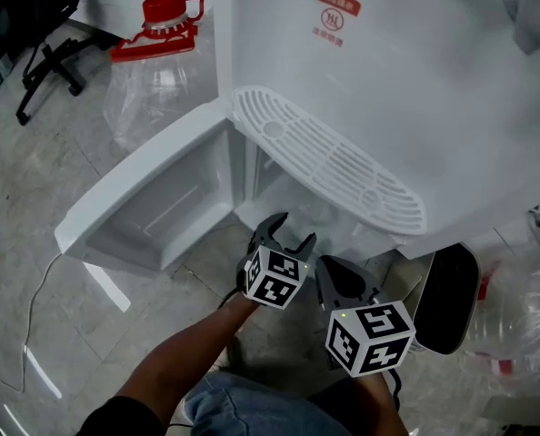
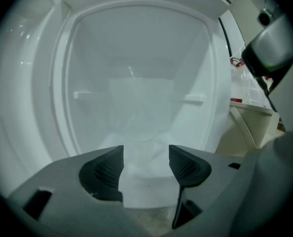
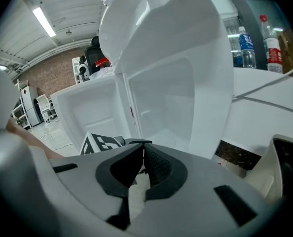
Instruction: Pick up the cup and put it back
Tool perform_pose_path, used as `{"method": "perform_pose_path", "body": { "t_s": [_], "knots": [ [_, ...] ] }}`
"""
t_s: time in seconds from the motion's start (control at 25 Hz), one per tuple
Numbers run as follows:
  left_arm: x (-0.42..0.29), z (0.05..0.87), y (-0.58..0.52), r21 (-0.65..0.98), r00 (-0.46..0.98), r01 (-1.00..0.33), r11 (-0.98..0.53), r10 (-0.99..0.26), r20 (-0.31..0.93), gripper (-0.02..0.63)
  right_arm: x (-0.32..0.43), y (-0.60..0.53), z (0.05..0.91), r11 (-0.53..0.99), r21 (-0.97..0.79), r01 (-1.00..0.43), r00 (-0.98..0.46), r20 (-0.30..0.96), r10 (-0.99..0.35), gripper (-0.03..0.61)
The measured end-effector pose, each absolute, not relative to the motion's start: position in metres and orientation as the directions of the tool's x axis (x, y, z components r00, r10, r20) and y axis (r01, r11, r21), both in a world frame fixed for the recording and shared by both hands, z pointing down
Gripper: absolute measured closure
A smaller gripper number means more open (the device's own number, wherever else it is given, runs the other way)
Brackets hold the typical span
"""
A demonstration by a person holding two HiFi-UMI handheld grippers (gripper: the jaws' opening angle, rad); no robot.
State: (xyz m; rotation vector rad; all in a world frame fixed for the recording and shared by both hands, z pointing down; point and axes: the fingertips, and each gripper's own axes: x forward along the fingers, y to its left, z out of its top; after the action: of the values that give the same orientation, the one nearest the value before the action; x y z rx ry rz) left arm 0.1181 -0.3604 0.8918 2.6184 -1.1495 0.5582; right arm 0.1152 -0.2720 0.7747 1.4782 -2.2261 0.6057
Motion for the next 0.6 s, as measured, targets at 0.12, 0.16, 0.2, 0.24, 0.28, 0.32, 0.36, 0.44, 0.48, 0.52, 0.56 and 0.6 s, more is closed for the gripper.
{"method": "perform_pose_path", "body": {
  "t_s": [0.12, 0.16, 0.2, 0.24, 0.28, 0.32, 0.36, 0.44, 0.48, 0.52, 0.56, 0.6],
  "knots": [
    [0.106, 0.875, -0.346, 0.050, 0.623, -0.741, -0.669, -0.658, 0.423, 0.328, 0.109, -0.270, 0.768, 0.360, -0.144, -0.922, -0.379, 0.528, -0.760, 0.557],
    [0.102, 0.868, -0.341, 0.044, 0.624, -0.740, -0.672, -0.660, 0.419, 0.336, 0.107, -0.269, 0.766, 0.365, -0.148, -0.919, -0.386, 0.522, -0.761, 0.557],
    [0.097, 0.862, -0.336, 0.038, 0.624, -0.739, -0.673, -0.661, 0.417, 0.347, 0.104, -0.268, 0.764, 0.368, -0.154, -0.917, -0.392, 0.516, -0.761, 0.557],
    [0.092, 0.855, -0.332, 0.036, 0.623, -0.739, -0.673, -0.663, 0.415, 0.358, 0.102, -0.267, 0.762, 0.371, -0.160, -0.915, -0.399, 0.509, -0.763, 0.557],
    [0.086, 0.848, -0.329, 0.035, 0.622, -0.741, -0.671, -0.666, 0.412, 0.368, 0.100, -0.267, 0.759, 0.375, -0.165, -0.912, -0.405, 0.502, -0.764, 0.557],
    [0.081, 0.841, -0.325, 0.034, 0.621, -0.743, -0.669, -0.669, 0.408, 0.381, 0.097, -0.265, 0.756, 0.379, -0.170, -0.910, -0.412, 0.494, -0.766, 0.557],
    [0.077, 0.833, -0.321, 0.029, 0.621, -0.743, -0.668, -0.673, 0.402, 0.393, 0.094, -0.264, 0.752, 0.385, -0.173, -0.907, -0.418, 0.486, -0.767, 0.557],
    [0.070, 0.817, -0.311, 0.018, 0.625, -0.739, -0.673, -0.676, 0.390, 0.414, 0.091, -0.260, 0.744, 0.394, -0.176, -0.902, -0.429, 0.472, -0.770, 0.557],
    [0.067, 0.810, -0.306, 0.016, 0.629, -0.736, -0.677, -0.674, 0.387, 0.417, 0.090, -0.259, 0.740, 0.398, -0.176, -0.900, -0.433, 0.464, -0.773, 0.557],
    [0.064, 0.803, -0.302, 0.015, 0.632, -0.733, -0.680, -0.673, 0.385, 0.419, 0.089, -0.257, 0.736, 0.401, -0.176, -0.899, -0.435, 0.456, -0.776, 0.557],
    [0.061, 0.796, -0.298, 0.013, 0.633, -0.732, -0.681, -0.673, 0.382, 0.420, 0.089, -0.256, 0.732, 0.403, -0.176, -0.898, -0.438, 0.447, -0.780, 0.557],
    [0.057, 0.789, -0.295, 0.008, 0.632, -0.733, -0.680, -0.677, 0.378, 0.425, 0.089, -0.256, 0.728, 0.405, -0.177, -0.897, -0.440, 0.439, -0.783, 0.557]
  ]
}}
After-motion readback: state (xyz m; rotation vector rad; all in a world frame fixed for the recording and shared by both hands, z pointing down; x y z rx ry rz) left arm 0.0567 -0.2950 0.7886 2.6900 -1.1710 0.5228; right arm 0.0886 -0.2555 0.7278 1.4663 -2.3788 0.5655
